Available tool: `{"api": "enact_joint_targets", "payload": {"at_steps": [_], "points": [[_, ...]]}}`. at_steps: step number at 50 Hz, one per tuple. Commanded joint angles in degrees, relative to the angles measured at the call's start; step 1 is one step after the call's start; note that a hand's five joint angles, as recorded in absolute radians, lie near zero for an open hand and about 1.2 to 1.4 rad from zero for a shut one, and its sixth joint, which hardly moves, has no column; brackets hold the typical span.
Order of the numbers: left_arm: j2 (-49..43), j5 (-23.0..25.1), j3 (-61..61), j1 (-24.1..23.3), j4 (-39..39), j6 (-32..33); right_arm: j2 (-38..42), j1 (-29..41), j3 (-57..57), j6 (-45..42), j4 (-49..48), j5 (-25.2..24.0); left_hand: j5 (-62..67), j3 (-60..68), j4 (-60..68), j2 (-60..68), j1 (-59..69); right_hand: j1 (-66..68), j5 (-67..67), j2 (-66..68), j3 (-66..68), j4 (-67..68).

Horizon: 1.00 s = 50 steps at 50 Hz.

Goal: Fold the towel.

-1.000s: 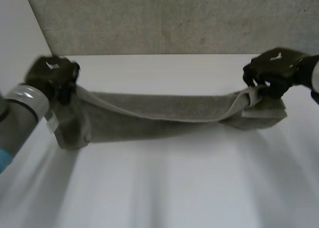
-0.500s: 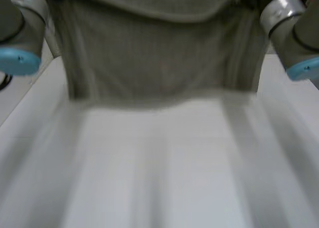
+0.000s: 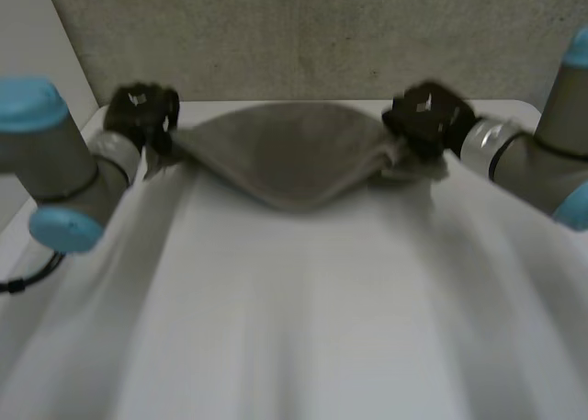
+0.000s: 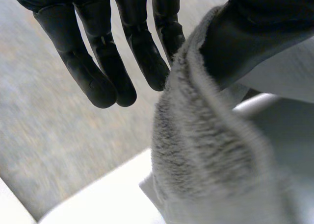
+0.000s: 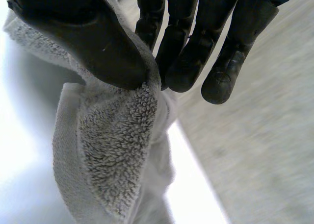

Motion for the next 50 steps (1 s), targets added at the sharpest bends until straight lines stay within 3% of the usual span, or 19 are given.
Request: {"api": "enact_joint_targets", "payload": {"at_steps": [1, 5, 13, 19, 21, 28, 30, 31, 33, 41, 50], "points": [[0.08, 0.6, -13.32, 1.12, 6.22, 10.17, 3.82, -1.56, 7.38, -6.09, 1.66, 0.42, -16.14, -8.76, -7.19, -7.15, -4.12, 4.22, 3.32, 4.54, 3.45, 3.39], [3.5, 0.51, -18.42, 3.58, 6.22, 10.8, 3.21, -3.06, 8.8, -6.45, 4.22, 0.42, -16.14, -8.76, -7.19, -7.15, -4.12, 4.22, 3.32, 4.54, 3.45, 3.39], [11.49, 0.69, -26.51, 6.22, 6.31, 10.45, -0.04, -8.32, 8.36, -6.89, 20.72, 0.68, -16.14, -8.76, -7.19, -7.15, -4.12, 4.22, 3.32, 4.54, 3.45, 3.39], [15.46, 2.88, -30.56, 7.02, 6.4, 8.44, -0.13, -10.36, 7.21, -6.8, 24.87, 0.07, -16.14, -8.76, -7.19, -7.15, -4.12, 4.22, 3.32, 4.54, 3.45, 3.39], [15.46, 3.76, -31.18, 6.67, 6.4, 7.3, 0.04, -10.36, 7.3, -6.19, 24.17, 0.07, -16.14, -8.76, -7.19, -7.15, -4.12, -3.39, -4.29, -3.08, -4.16, -4.22], [15.03, 4.56, -31.97, 4.82, 6.58, 4.12, 0.22, -9.65, 10.29, -3.64, 20.39, 0.16, -16.14, -8.76, -7.19, -7.15, -4.12, -9.01, -9.91, -8.69, -9.78, -9.84], [14.5, 4.47, -32.15, 4.12, 6.66, 4.03, -0.39, -9.3, 12.83, -1.27, 17.85, 0.07, -16.14, -8.76, -7.19, -7.15, -4.12, -34.26, -35.16, -33.95, -35.04, -35.09], [14.5, 4.47, -32.15, 4.12, 6.66, 4.03, -0.4, -9.3, 12.84, -1.26, 17.84, 0.07, -16.14, -8.76, -7.19, -7.15, -4.12, -34.41, -35.31, -34.09, -35.18, -35.24], [14.24, 4.47, -32.15, 4.03, 6.75, 4.12, -2.67, -9.3, 16.16, -0.21, 15.65, -0.02, -16.14, -8.76, -7.19, -7.15, -4.12, -49.16, -50.06, -48.85, -49.94, -49.99], [14.15, 4.29, -31.27, 4.91, 6.84, 4.03, -10.84, -9.57, 26.88, -0.12, 10.73, -0.28, -16.14, -8.76, -7.19, -7.15, -4.12, -64.49, -65.38, -64.17, -65.26, -65.31], [13.36, 4.12, -30.22, 4.99, 6.75, 4.12, -20.43, -8.43, 42.88, 4.0, -2.53, -0.99, -16.14, -8.76, -7.19, -7.15, -4.12, -65.78, -66.68, -65.46, -66.55, -66.61]]}}
